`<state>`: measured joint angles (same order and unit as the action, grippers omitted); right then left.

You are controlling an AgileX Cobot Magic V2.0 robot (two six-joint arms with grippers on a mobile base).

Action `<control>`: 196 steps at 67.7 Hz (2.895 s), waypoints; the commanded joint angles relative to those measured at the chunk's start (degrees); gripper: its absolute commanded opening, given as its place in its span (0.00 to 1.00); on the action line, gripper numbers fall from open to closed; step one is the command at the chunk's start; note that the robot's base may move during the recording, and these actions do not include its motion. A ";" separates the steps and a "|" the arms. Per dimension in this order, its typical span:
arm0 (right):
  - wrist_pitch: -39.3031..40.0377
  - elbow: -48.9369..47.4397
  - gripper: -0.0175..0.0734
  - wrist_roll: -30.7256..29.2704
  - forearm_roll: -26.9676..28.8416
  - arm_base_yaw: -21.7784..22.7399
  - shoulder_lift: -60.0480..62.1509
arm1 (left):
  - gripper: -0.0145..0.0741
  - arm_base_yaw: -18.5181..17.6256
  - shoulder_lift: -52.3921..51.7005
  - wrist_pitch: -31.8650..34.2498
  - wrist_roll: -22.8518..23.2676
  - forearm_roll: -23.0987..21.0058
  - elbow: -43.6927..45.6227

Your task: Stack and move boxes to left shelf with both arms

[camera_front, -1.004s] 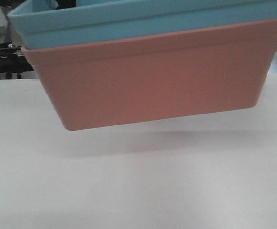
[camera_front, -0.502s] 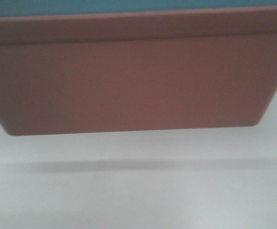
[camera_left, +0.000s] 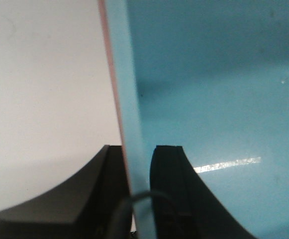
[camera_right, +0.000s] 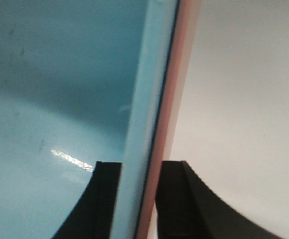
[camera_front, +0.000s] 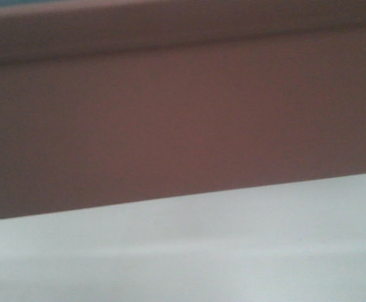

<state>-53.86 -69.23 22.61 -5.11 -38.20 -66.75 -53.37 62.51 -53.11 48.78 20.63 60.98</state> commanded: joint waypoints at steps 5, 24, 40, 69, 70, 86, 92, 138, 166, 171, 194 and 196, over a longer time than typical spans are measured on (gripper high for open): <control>6.32 1.86 0.23 0.79 -4.50 -0.82 2.12 | 0.16 -5.74 -2.19 4.31 8.81 12.37 -2.20; 13.59 12.36 0.23 0.83 -4.57 -0.96 4.16 | 0.16 -10.16 -2.19 6.35 15.13 18.73 -8.23; 20.95 20.11 0.23 0.83 -4.59 -0.96 4.42 | 0.16 -10.17 -1.93 13.44 15.24 19.69 -13.49; 25.49 23.49 0.23 0.83 -4.59 -0.96 4.42 | 0.16 -10.17 -1.93 15.82 21.41 24.95 -18.56; 25.49 23.49 0.23 0.83 -4.59 -0.96 4.42 | 0.16 -10.17 -1.93 15.96 21.41 25.08 -18.56; 25.30 23.49 0.23 0.83 -4.59 -0.91 4.42 | 0.16 -10.17 -1.93 15.86 21.31 25.20 -18.56; 25.24 23.49 0.23 0.83 -4.59 -0.91 4.42 | 0.16 -10.17 -1.93 15.86 21.31 25.20 -18.56; 24.01 23.49 0.23 0.83 -4.59 -0.91 4.42 | 0.16 -10.17 -1.93 15.86 21.31 25.20 -18.56; 24.01 23.49 0.23 0.83 -4.59 -0.91 4.42 | 0.16 -10.17 -1.93 15.86 21.31 25.20 -18.56; 24.01 23.49 0.23 0.83 -4.59 -0.91 4.42 | 0.16 -10.17 -1.93 15.86 21.31 25.20 -18.56; 24.01 23.49 0.23 0.83 -4.59 -0.91 4.42 | 0.16 -10.17 -1.93 15.86 21.31 25.20 -18.56; 24.01 23.49 0.23 0.83 -4.59 -0.91 4.42 | 0.16 -10.17 -1.93 15.86 21.31 25.20 -18.56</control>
<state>-33.50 -43.89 25.14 -5.94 -39.74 -64.05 -62.97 62.51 -39.51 71.63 40.94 40.63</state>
